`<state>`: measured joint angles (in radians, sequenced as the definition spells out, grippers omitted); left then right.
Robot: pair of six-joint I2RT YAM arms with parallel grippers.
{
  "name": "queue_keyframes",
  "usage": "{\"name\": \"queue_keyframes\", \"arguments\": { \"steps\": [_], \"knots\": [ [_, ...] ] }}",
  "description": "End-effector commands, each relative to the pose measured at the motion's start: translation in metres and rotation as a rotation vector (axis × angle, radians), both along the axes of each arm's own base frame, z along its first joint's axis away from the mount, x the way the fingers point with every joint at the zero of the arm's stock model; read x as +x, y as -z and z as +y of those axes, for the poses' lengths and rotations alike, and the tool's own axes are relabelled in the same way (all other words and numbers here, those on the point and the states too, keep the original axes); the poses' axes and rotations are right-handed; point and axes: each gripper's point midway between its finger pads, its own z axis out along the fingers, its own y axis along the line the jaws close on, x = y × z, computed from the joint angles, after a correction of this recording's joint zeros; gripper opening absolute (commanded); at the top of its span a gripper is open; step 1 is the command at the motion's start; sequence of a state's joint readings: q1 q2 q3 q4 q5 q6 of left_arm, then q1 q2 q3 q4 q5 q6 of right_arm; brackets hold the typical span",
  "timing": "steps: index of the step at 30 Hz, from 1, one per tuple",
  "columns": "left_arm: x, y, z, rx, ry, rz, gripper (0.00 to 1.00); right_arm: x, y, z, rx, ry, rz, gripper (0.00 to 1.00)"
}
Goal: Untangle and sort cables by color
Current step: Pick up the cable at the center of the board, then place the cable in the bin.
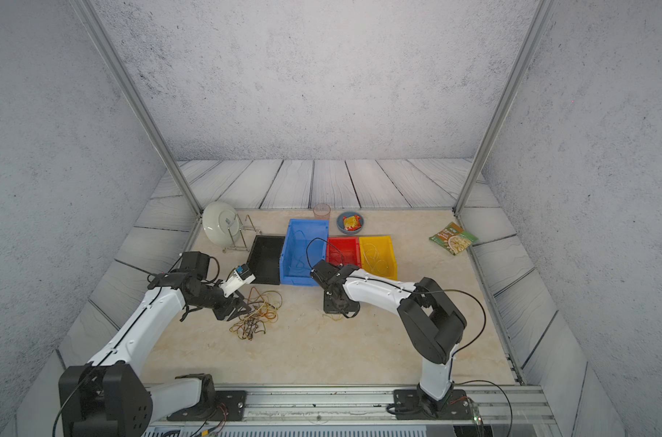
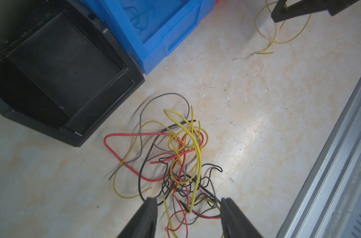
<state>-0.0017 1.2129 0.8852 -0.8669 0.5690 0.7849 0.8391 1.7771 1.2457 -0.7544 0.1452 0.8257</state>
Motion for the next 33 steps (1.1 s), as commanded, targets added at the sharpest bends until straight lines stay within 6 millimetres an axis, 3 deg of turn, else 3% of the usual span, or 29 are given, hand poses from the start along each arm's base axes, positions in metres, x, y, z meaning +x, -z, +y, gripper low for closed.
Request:
{"name": "queue_keyframes", "arguments": {
  "steps": [1,7,13,19,25,33],
  "knots": [
    [-0.005,0.001,0.0,-0.012,0.0,0.017,0.55,0.012,-0.052,-0.015,-0.039,-0.088,-0.104,0.0],
    [-0.005,0.001,-0.001,-0.018,0.002,0.021,0.55,0.027,-0.101,-0.038,-0.057,-0.228,-0.152,0.0],
    [-0.006,-0.001,-0.002,-0.022,0.003,0.015,0.55,0.048,-0.119,-0.07,-0.047,-0.242,-0.144,0.0],
    [-0.008,-0.002,-0.004,-0.039,0.007,0.019,0.55,0.071,-0.113,-0.097,0.031,-0.192,-0.103,0.0],
    [-0.01,-0.002,-0.006,-0.048,0.01,0.022,0.55,0.108,-0.106,-0.123,0.022,-0.128,-0.116,0.0],
    [-0.011,0.001,-0.006,-0.051,0.013,0.03,0.55,0.162,-0.088,-0.126,-0.009,-0.086,-0.17,0.0]
  ]
}}
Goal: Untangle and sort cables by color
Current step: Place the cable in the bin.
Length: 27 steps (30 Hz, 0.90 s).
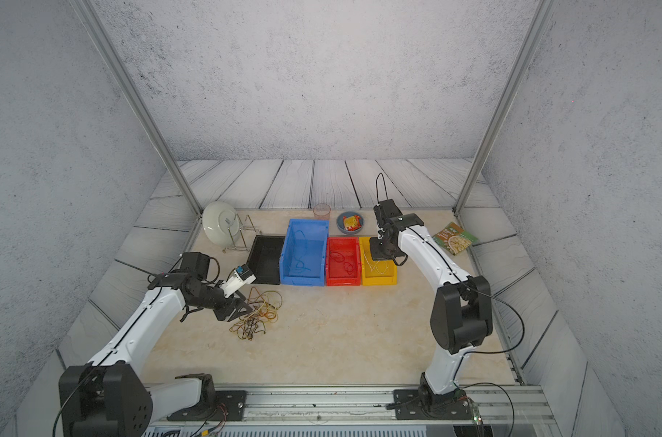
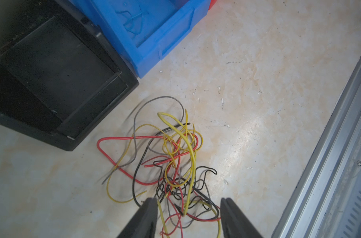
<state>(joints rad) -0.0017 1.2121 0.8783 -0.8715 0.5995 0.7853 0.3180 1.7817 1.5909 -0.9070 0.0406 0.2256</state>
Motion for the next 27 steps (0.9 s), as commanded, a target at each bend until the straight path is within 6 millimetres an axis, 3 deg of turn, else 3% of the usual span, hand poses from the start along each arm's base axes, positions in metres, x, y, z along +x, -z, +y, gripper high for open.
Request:
{"name": "queue_keyframes", "arguments": {
  "steps": [1,9,16,19,23,27],
  "knots": [
    [-0.008,0.001,-0.002,-0.021,0.004,0.02,0.55,0.027,0.011,0.004,-0.016,0.001,-0.029,0.0],
    [-0.01,0.001,-0.005,-0.046,0.012,0.03,0.55,0.06,0.045,-0.009,-0.069,0.06,-0.035,0.0],
    [-0.018,-0.004,-0.016,-0.117,0.053,0.037,0.55,0.058,0.086,-0.019,-0.144,0.053,0.028,0.0],
    [-0.018,-0.007,-0.02,-0.137,0.061,0.029,0.56,0.054,0.096,-0.023,-0.166,0.062,0.053,0.11],
    [-0.014,-0.012,-0.02,-0.144,0.051,0.011,0.6,0.051,0.085,-0.025,-0.161,0.076,0.033,0.33],
    [-0.009,-0.019,-0.022,-0.157,0.05,-0.021,0.64,0.047,0.045,-0.025,-0.138,0.082,-0.032,0.41]
  ]
}}
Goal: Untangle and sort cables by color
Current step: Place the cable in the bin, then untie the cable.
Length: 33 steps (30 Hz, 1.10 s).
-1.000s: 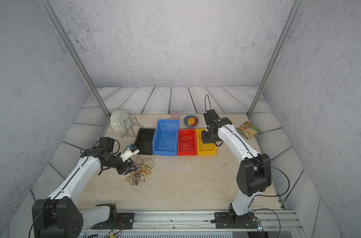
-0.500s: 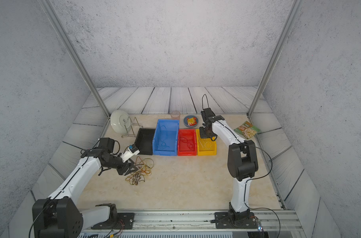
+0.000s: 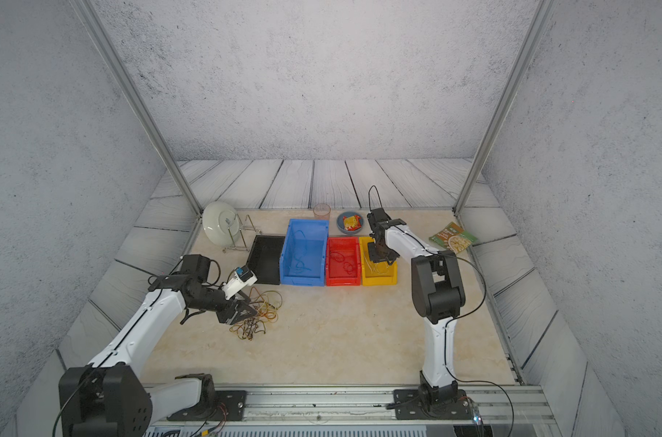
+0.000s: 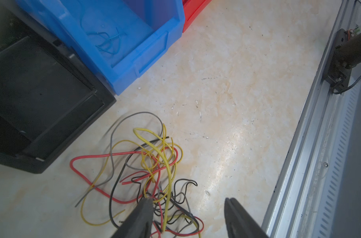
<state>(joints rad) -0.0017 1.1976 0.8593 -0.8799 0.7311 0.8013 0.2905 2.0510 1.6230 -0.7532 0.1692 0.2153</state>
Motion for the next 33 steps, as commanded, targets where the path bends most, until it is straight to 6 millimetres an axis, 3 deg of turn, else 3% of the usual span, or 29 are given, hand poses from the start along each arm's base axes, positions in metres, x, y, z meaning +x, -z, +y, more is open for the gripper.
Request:
{"name": "queue_keyframes", "arguments": {
  "steps": [1,7,14,18,23,26,30,31,33],
  "knots": [
    [0.004,-0.011,-0.004,-0.035,-0.001,-0.033,0.66,-0.005,-0.054,-0.006,0.009,0.016,-0.094,0.42],
    [0.02,-0.015,-0.01,-0.048,0.009,-0.093,0.77,-0.02,-0.122,-0.011,0.049,0.029,-0.213,0.45],
    [0.018,0.012,-0.018,0.025,0.079,-0.058,0.86,-0.054,-0.198,-0.017,0.092,0.014,-0.399,0.45],
    [0.02,0.041,-0.013,0.164,0.111,-0.086,0.86,-0.076,-0.223,-0.007,0.165,-0.04,-0.509,0.45],
    [0.02,0.064,-0.004,0.229,0.103,-0.052,0.83,-0.097,-0.237,0.003,0.262,-0.082,-0.559,0.45],
    [0.027,0.067,0.002,0.267,0.05,-0.028,0.76,-0.104,-0.236,0.011,0.309,-0.104,-0.552,0.45],
    [0.029,0.064,0.004,0.274,0.037,-0.031,0.59,-0.107,-0.23,0.021,0.361,-0.12,-0.53,0.45],
    [0.029,0.066,0.004,0.281,0.043,-0.03,0.5,-0.108,-0.228,0.022,0.369,-0.122,-0.524,0.45],
    [0.026,0.069,0.005,0.291,0.058,-0.007,0.15,-0.11,-0.228,0.025,0.388,-0.125,-0.524,0.45]
  ]
}}
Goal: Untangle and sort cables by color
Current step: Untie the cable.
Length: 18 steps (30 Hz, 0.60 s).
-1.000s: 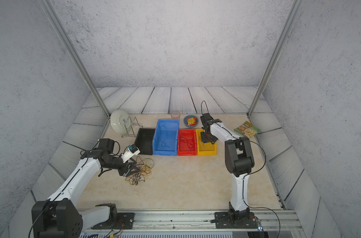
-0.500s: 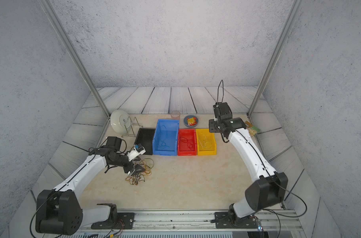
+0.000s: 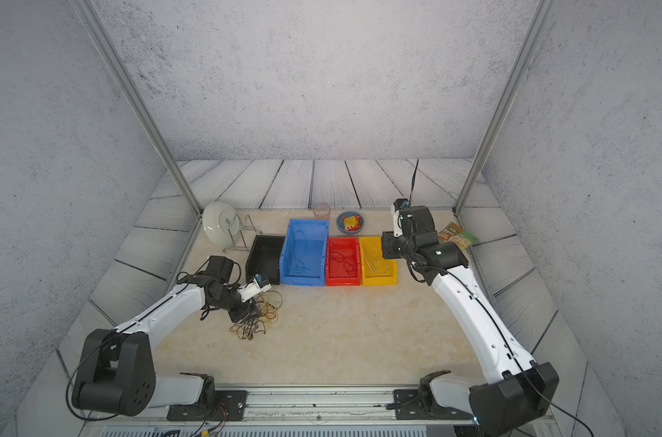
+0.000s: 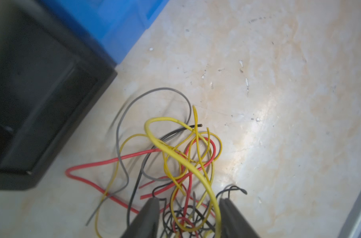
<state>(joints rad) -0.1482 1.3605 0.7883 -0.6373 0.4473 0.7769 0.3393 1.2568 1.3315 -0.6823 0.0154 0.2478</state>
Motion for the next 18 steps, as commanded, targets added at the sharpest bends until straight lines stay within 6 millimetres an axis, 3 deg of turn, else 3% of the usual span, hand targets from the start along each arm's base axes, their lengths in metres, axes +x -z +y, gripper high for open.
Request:
{"name": "queue_keyframes", "arguments": {
  "steps": [1,5,8,12,15,18],
  "knots": [
    [-0.001,0.0,0.002,0.027,0.016,0.024,0.03,-0.006,-0.011,0.01,0.07,-0.03,-0.026,0.45],
    [-0.003,-0.016,0.001,0.025,0.029,0.055,0.0,-0.007,-0.011,0.014,0.099,-0.042,-0.035,0.45],
    [-0.006,-0.064,-0.01,-0.048,0.032,0.042,0.0,-0.011,-0.001,0.03,0.128,-0.125,-0.022,0.44],
    [-0.017,-0.136,-0.031,-0.199,0.109,-0.08,0.0,-0.029,0.01,0.07,0.114,-0.32,-0.054,0.45],
    [-0.03,-0.179,-0.043,-0.289,0.175,-0.117,0.0,-0.051,0.009,0.102,0.135,-0.488,-0.104,0.46],
    [-0.038,-0.209,-0.053,-0.341,0.218,-0.108,0.0,-0.066,0.007,0.117,0.183,-0.568,-0.116,0.49]
  ]
}}
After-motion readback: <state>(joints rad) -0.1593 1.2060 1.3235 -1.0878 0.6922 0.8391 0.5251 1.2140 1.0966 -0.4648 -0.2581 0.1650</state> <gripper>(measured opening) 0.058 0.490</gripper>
